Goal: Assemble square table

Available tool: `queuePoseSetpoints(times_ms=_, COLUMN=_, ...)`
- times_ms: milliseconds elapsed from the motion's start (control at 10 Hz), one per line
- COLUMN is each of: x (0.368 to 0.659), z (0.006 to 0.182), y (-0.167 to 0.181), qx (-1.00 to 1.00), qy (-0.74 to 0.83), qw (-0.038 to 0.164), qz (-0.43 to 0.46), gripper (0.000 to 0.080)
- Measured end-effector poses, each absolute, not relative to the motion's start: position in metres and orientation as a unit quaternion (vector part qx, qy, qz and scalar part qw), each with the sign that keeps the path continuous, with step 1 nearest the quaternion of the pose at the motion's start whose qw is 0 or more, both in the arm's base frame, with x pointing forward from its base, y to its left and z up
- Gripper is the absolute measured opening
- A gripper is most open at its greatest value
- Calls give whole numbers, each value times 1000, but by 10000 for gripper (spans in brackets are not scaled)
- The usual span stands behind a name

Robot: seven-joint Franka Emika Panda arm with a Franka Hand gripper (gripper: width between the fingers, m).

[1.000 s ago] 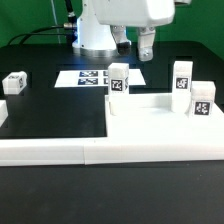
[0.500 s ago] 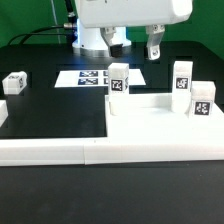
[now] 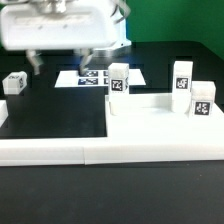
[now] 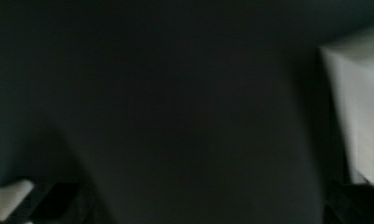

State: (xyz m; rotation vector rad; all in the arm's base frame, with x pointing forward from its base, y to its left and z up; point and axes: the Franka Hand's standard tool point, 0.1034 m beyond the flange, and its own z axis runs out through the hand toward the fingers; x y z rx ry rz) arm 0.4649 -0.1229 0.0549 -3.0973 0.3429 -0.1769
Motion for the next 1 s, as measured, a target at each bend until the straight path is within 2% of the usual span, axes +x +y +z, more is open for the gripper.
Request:
queuePoseSetpoints(times_ms=100, x=453, z=49, y=-151, qx=-997, qy=60, qw=3, qz=-49, gripper=649)
queuePoseSetpoints(times_ms=300, x=446, z=51, y=-184, qx=-999, qy=-8, qw=-5, qz=-42, gripper=649)
queuePoseSetpoints(times_ms=800, x=445, z=51, y=-188, qx=-999, qy=-22, qw=-7, qz=-42, gripper=649)
queuePoseSetpoints(times_ms=900, x=440, z=48, y=-189, qx=-999, qy=-20, qw=-6, qz=-37, gripper=649)
queuePoseSetpoints(times_ms=1000, x=415, z=37, y=-194, qx=-1000, qy=-11, qw=-3, qz=-16, gripper=649)
